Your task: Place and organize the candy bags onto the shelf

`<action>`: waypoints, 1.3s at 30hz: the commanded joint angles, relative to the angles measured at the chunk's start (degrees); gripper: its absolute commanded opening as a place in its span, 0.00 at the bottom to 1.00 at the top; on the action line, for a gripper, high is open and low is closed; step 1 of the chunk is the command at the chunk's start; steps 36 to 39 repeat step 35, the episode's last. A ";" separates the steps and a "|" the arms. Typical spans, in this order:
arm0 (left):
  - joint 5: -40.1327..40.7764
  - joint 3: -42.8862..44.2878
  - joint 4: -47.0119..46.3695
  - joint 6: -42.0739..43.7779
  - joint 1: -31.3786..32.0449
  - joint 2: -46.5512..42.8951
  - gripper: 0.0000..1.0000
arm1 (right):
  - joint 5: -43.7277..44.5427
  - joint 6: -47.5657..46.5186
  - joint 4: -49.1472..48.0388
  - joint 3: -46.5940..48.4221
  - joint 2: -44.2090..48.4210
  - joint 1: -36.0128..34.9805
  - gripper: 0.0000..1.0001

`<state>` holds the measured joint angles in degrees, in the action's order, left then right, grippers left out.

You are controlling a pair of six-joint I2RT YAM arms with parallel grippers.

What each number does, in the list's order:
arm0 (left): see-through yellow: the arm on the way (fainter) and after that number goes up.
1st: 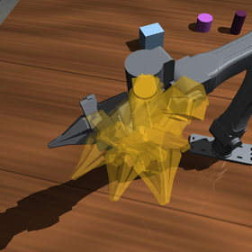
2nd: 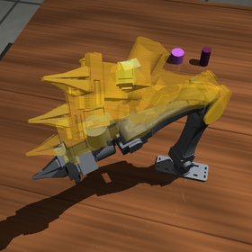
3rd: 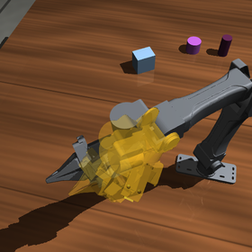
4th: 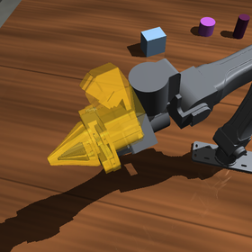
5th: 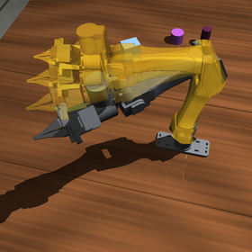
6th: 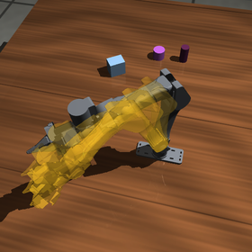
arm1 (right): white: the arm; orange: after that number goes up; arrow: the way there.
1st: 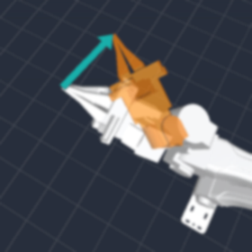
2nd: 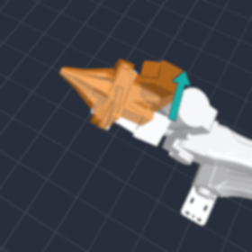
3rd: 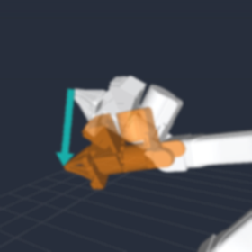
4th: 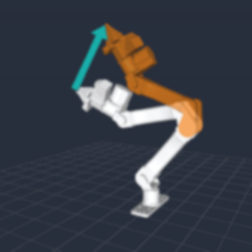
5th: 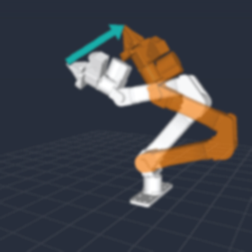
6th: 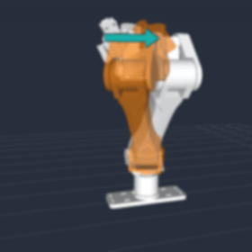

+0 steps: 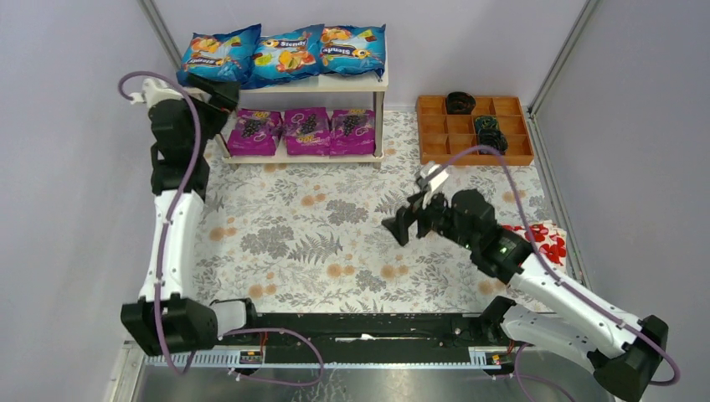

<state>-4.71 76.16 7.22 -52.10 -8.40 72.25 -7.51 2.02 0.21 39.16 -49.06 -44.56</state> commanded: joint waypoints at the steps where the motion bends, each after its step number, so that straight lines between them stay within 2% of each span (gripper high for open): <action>1: -9.33 -4.85 -4.71 15.02 10.46 -8.81 0.99 | 14.39 10.10 17.74 14.31 -0.93 0.16 1.00; 5: -12.07 -7.04 -4.41 27.31 23.01 -14.57 0.99 | 21.14 11.01 25.36 23.09 0.29 0.13 1.00; 9: -17.56 -7.31 -5.61 30.84 27.49 -19.56 0.99 | 23.49 10.26 29.35 30.72 3.08 0.16 1.00; 14: -22.71 -6.96 -15.15 30.49 27.83 -25.90 0.99 | 25.48 8.19 31.67 41.07 5.64 0.17 1.00; 21: -16.38 -5.35 -23.35 31.66 27.77 -31.59 0.99 | 27.30 4.56 31.15 51.88 7.35 0.17 1.00; 27: -10.36 -8.28 -24.78 33.69 27.83 -33.41 0.99 | 28.46 0.99 26.46 52.08 9.01 0.13 1.00; 32: -10.12 -8.50 -25.15 32.60 27.82 -32.70 0.99 | 30.21 -1.23 24.53 49.28 9.70 0.17 1.00; 35: -11.53 -8.02 -25.74 31.00 27.78 -31.24 0.99 | 33.32 -1.00 26.50 49.58 8.87 0.17 1.00; 39: -11.53 -8.02 -25.74 31.00 27.78 -31.24 0.99 | 33.32 -1.00 26.50 49.58 8.87 0.17 1.00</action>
